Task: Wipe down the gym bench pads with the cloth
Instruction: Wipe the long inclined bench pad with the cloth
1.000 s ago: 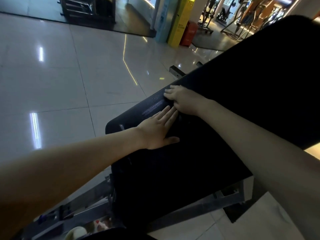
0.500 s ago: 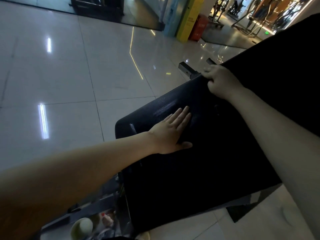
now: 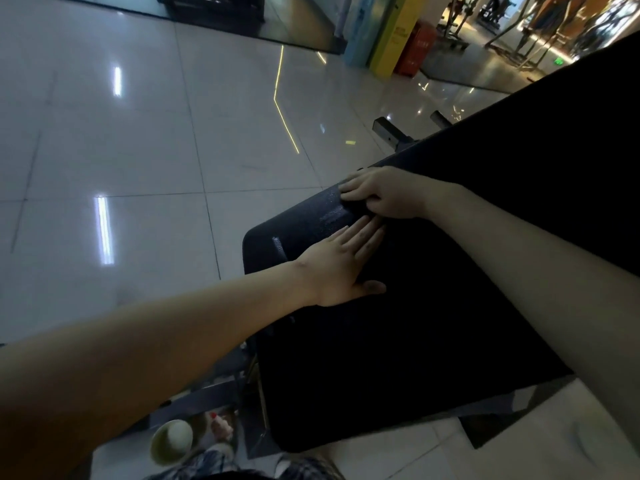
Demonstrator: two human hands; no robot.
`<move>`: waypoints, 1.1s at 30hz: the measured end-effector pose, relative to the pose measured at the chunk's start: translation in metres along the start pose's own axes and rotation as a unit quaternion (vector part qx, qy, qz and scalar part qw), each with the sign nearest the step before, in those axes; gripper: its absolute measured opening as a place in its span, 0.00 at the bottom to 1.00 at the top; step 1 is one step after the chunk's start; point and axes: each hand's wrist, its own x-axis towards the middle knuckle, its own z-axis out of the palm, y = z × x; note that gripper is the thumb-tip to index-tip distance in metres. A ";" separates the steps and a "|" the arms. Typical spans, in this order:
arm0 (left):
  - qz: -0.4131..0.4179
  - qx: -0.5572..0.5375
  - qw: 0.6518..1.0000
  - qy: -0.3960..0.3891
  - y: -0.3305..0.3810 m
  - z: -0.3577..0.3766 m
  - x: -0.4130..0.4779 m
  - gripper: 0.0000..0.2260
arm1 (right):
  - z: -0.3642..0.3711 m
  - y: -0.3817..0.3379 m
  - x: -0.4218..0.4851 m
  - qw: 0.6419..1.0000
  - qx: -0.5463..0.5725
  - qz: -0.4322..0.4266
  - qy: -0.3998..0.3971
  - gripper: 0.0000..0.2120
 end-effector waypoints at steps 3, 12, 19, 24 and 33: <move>-0.007 -0.019 1.000 0.024 0.001 0.003 -0.001 0.39 | -0.018 0.020 -0.018 1.000 -0.003 -0.021 -0.002 0.22; -0.066 -0.035 0.997 0.037 0.011 0.016 -0.004 0.39 | -0.038 0.071 -0.032 0.996 0.050 -0.057 -0.035 0.22; -0.147 -0.010 0.988 0.046 0.026 0.021 -0.007 0.37 | -0.017 0.034 0.015 0.980 -0.005 -0.161 -0.117 0.19; -0.233 -0.062 0.970 0.043 0.045 0.029 -0.011 0.34 | 0.024 -0.019 0.075 0.958 -0.049 -0.235 -0.159 0.19; -0.298 -0.169 0.939 0.040 0.050 0.030 -0.026 0.31 | 0.035 -0.037 0.086 0.953 -0.096 -0.254 -0.136 0.21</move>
